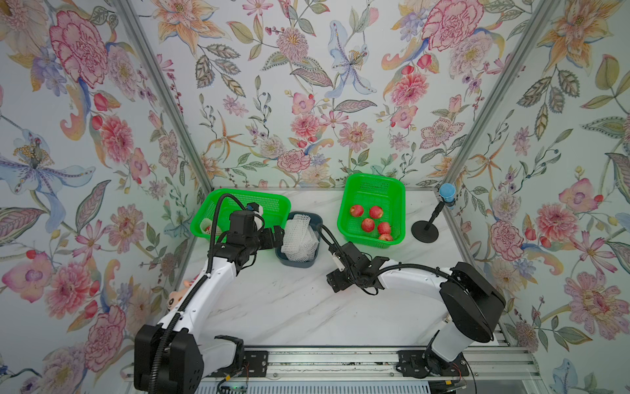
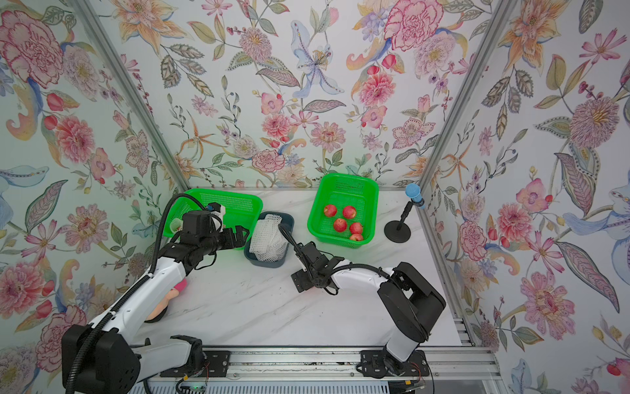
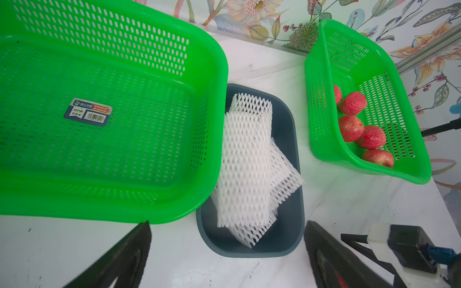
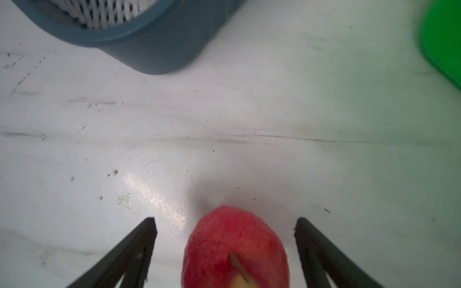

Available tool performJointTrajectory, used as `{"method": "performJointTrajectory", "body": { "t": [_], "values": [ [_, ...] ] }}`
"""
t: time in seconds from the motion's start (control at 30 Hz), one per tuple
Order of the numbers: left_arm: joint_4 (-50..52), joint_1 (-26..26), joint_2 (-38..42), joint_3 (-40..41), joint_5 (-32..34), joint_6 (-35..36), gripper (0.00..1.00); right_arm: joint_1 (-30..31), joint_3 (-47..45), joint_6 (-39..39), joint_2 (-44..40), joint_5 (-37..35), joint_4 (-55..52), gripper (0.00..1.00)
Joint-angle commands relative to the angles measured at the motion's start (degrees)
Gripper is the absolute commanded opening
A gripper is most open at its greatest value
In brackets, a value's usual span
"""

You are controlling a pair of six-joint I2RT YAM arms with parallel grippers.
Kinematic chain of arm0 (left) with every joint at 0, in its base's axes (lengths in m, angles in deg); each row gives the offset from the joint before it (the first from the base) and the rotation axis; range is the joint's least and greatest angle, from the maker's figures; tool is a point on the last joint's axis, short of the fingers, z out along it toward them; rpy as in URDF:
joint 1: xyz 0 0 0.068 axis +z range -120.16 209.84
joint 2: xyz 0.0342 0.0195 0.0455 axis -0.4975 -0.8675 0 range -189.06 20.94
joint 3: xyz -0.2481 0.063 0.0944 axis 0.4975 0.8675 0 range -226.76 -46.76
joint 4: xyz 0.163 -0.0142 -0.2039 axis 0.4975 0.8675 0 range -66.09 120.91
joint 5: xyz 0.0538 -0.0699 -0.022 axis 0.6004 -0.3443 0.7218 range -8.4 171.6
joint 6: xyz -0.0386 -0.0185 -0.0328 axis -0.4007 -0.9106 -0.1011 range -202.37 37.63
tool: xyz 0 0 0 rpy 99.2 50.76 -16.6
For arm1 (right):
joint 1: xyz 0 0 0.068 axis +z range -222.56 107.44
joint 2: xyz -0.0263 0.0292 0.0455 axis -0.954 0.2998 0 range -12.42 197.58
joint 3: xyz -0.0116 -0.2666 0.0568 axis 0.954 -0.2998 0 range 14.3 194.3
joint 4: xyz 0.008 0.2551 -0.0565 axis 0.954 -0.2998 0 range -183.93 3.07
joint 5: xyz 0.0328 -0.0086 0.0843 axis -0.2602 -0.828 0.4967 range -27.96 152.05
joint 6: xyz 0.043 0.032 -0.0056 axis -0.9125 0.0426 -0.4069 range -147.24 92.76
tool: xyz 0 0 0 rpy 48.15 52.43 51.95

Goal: Remove foam nets from apples
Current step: Pick up the apple from the center of the board.

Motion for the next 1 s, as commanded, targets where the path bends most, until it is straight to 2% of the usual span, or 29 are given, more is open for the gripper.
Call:
{"method": "performJointTrajectory", "body": {
  "t": [0.0,0.27,0.53,0.77,0.97],
  "values": [
    [1.27,0.81,0.45,0.12,1.58,0.63,0.99,0.3,-1.59,-0.87,-0.22,-0.97,1.04,0.78],
    [2.24,0.9,-0.54,-1.84,2.33,0.65,0.99,0.29,-1.27,0.43,-0.44,0.34,-0.03,0.54],
    [4.17,1.02,-2.1,-4.28,3.6,0.97,0.99,-0.79,0.5,2.96,-5.53,2.13,-2.59,0.41],
    [4.1,1.15,-3.21,-5.39,4.41,1.35,0.99,-10.29,6.86,6.77,-10.33,8.96,-5.94,0.39],
    [3.47,1.37,-4.81,-5.28,3.43,1.09,0.99,-20.33,13.04,9.0,-8.42,11.4,-6.98,0.39]
  ]
}}
